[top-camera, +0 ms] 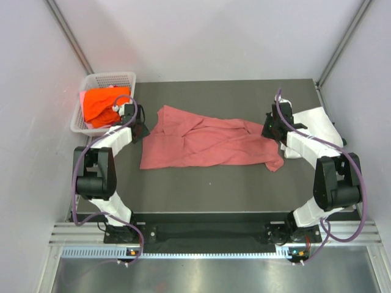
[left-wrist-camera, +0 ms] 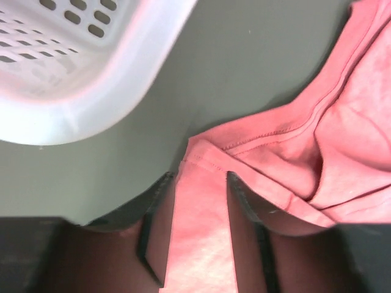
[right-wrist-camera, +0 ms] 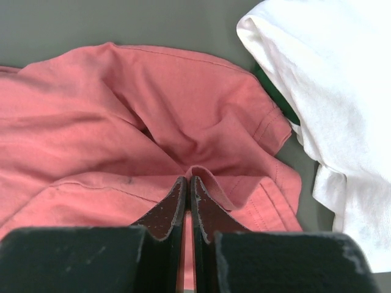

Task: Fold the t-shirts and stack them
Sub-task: Flatten the tshirt out

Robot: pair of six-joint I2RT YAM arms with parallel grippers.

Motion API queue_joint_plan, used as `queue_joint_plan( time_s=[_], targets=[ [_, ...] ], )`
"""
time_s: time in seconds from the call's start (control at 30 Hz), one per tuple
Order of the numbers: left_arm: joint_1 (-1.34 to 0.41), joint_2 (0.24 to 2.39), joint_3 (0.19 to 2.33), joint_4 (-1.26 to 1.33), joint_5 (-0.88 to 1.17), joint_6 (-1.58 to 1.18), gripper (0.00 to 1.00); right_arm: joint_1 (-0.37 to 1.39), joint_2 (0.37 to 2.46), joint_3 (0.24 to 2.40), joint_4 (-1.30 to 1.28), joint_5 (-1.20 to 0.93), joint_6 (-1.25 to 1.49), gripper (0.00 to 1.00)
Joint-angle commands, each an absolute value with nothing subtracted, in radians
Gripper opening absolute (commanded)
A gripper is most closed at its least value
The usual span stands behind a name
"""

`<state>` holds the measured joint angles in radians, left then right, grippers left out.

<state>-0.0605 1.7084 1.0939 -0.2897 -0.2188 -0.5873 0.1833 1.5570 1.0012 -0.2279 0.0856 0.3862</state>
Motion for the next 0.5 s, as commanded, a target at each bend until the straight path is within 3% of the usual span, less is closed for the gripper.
queue_joint_plan(
  time_s=[0.0, 0.27, 0.47],
  targets=[
    [-0.057, 1.677, 1.100, -0.272, -0.233, -0.581, 0.45, 0.192, 1.517, 1.006, -0.195, 0.086, 0.391, 0.00],
    [-0.057, 1.752, 1.138, -0.275, -0.221, -0.588, 0.50, 0.192, 1.542, 1.023, -0.196, 0.066, 0.393, 0.00],
    [-0.052, 1.830, 1.196, -0.287, -0.184, -0.597, 0.44, 0.190, 1.548, 1.025, -0.195, 0.060, 0.396, 0.00]
  ],
)
